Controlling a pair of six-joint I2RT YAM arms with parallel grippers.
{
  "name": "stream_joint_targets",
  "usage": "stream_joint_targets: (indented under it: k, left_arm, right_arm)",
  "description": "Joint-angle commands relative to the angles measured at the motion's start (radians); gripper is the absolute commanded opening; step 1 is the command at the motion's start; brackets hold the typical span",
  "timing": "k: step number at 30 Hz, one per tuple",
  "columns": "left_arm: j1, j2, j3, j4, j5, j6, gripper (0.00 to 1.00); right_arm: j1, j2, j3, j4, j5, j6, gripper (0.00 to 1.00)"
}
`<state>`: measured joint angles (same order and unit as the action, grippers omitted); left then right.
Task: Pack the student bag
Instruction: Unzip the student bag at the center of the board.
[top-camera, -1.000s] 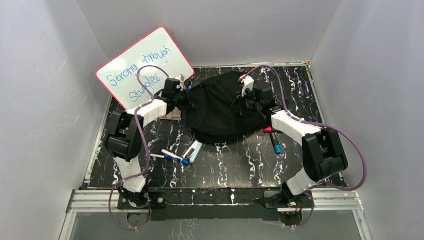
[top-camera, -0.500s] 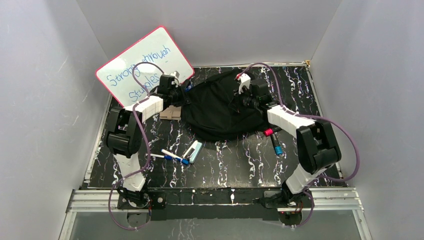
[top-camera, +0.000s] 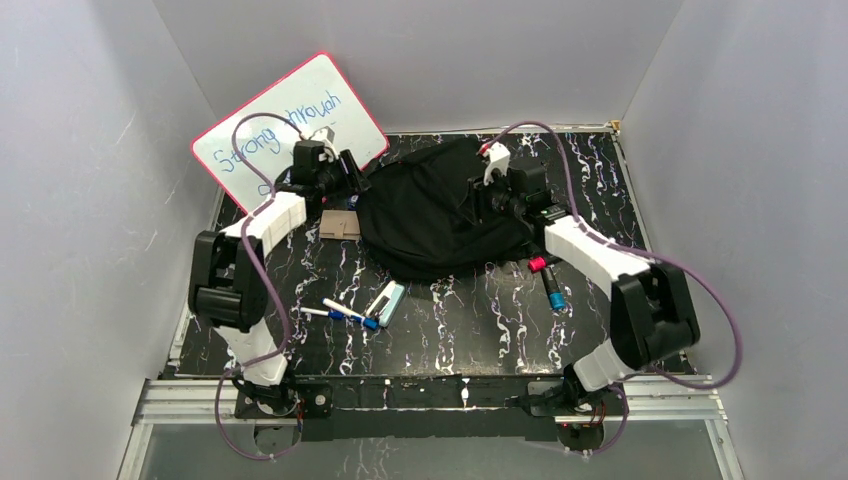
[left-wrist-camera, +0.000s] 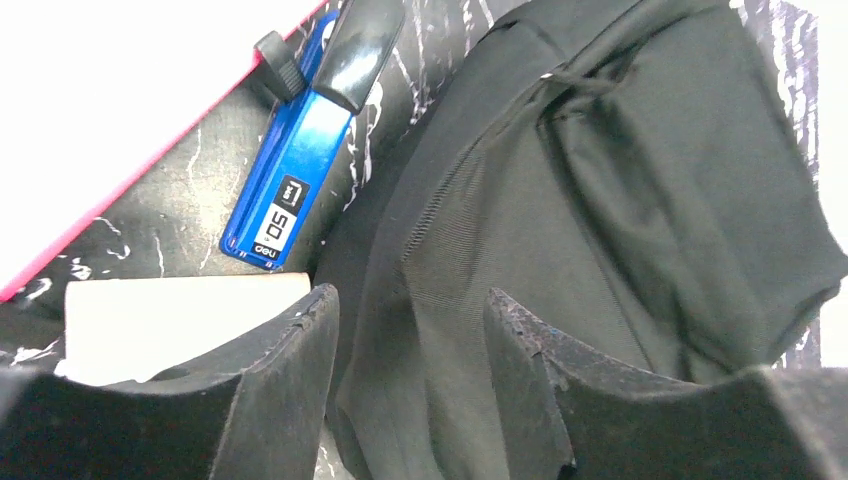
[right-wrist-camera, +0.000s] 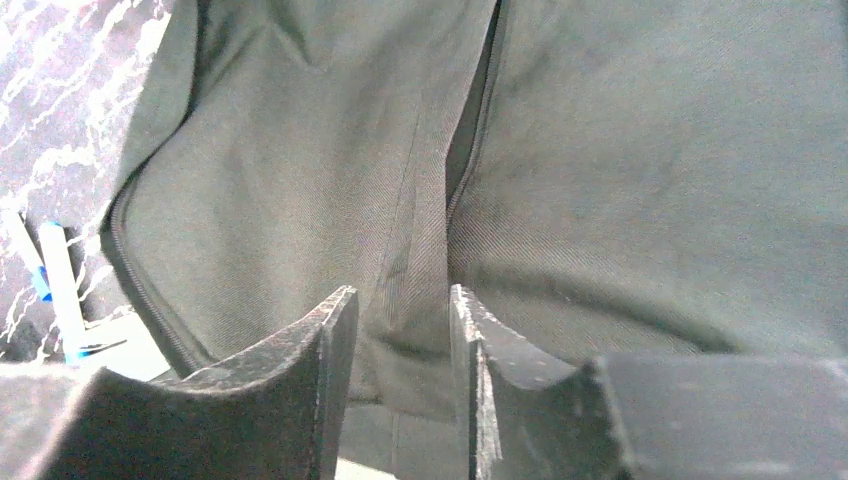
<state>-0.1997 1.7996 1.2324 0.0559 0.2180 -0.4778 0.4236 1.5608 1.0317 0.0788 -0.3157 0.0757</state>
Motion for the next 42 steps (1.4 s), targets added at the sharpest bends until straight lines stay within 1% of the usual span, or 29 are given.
stream_joint_targets:
  k: [1, 3, 5, 7, 9, 12, 16, 21, 26, 35, 38, 42]
  left_arm:
    - [0.005, -0.167, -0.038, 0.009, -0.037, 0.027, 0.55]
    - [0.005, -0.204, -0.056, 0.003, -0.039, 0.036, 0.56]
    - [0.005, -0.231, -0.067, 0.006, -0.027, 0.037, 0.57]
    - [-0.003, -0.234, -0.071, 0.034, 0.011, 0.02, 0.57]
    - [-0.037, -0.207, -0.056, 0.056, 0.044, 0.014, 0.54]
    - [-0.102, -0.144, -0.024, 0.056, 0.056, 0.027, 0.49]
    - [-0.141, -0.105, -0.051, 0.073, 0.052, 0.017, 0.45]
    - [-0.156, -0.105, -0.12, 0.078, 0.058, 0.015, 0.42]
    - [-0.164, -0.114, -0.164, 0.088, 0.055, 0.001, 0.41]
    - [-0.165, -0.121, -0.182, 0.088, 0.051, -0.006, 0.41]
    - [-0.165, -0.12, -0.181, 0.088, 0.052, -0.008, 0.41]
    - [-0.165, -0.118, -0.184, 0.088, 0.055, -0.013, 0.41]
  right_arm:
    - [-0.001, -0.158, -0.016, -0.004, 0.131, 0.015, 0.5]
    - [0.0, -0.181, -0.004, -0.032, 0.197, 0.035, 0.52]
    - [-0.001, -0.17, 0.037, -0.073, 0.234, 0.039, 0.52]
    - [-0.002, -0.122, 0.099, -0.144, 0.268, 0.041, 0.52]
    - [-0.003, -0.05, 0.174, -0.197, 0.308, 0.054, 0.52]
    - [-0.004, 0.092, 0.316, -0.237, 0.31, 0.046, 0.52]
    - [-0.004, 0.243, 0.468, -0.275, 0.27, 0.009, 0.53]
    - [-0.001, 0.352, 0.565, -0.29, 0.252, -0.065, 0.57]
    - [0.024, 0.406, 0.602, -0.309, 0.244, -0.157, 0.66]
    - [0.15, 0.443, 0.593, -0.31, 0.291, -0.3, 0.85]
    - [0.185, 0.455, 0.594, -0.31, 0.323, -0.338, 0.88]
    - [0.21, 0.483, 0.601, -0.32, 0.457, -0.365, 0.88]
